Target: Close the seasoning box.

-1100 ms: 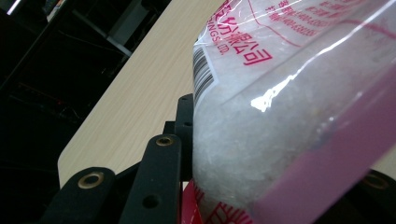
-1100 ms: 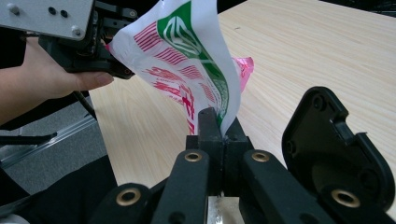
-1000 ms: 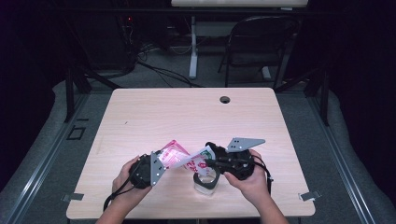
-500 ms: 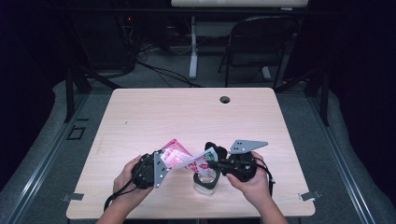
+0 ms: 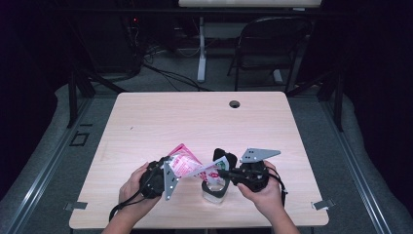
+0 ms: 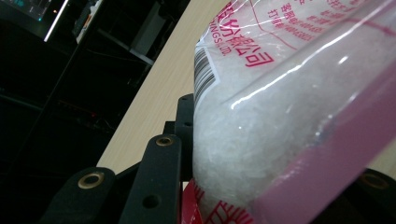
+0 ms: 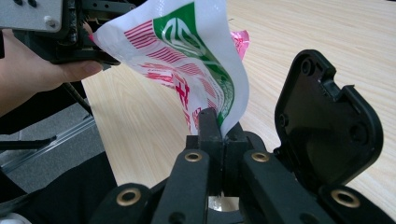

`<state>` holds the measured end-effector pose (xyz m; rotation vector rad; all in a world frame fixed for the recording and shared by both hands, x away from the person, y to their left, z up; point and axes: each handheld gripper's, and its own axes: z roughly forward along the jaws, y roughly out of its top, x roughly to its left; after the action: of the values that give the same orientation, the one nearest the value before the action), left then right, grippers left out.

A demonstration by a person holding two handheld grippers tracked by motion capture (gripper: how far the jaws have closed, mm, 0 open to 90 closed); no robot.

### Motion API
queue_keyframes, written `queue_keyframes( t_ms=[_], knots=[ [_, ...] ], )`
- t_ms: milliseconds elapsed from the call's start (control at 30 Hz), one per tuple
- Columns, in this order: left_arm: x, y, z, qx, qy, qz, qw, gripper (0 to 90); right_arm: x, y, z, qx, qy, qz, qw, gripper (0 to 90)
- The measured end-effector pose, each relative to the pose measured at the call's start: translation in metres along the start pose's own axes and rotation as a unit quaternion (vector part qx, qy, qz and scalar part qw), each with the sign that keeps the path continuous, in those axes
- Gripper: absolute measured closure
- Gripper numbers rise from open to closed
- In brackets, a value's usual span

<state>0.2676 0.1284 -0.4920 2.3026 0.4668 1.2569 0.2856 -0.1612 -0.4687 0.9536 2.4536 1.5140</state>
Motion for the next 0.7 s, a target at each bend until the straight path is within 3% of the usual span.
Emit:
queue_keyframes(
  t_ms=[700],
  knots=[
    [0.0007, 0.0078, -0.0034, -0.003, 0.019, 0.023, 0.9996, 75.7, -0.0031, -0.0035, 0.0013, 0.007, -0.005, 0.005, 1.0, 90.0]
  ],
)
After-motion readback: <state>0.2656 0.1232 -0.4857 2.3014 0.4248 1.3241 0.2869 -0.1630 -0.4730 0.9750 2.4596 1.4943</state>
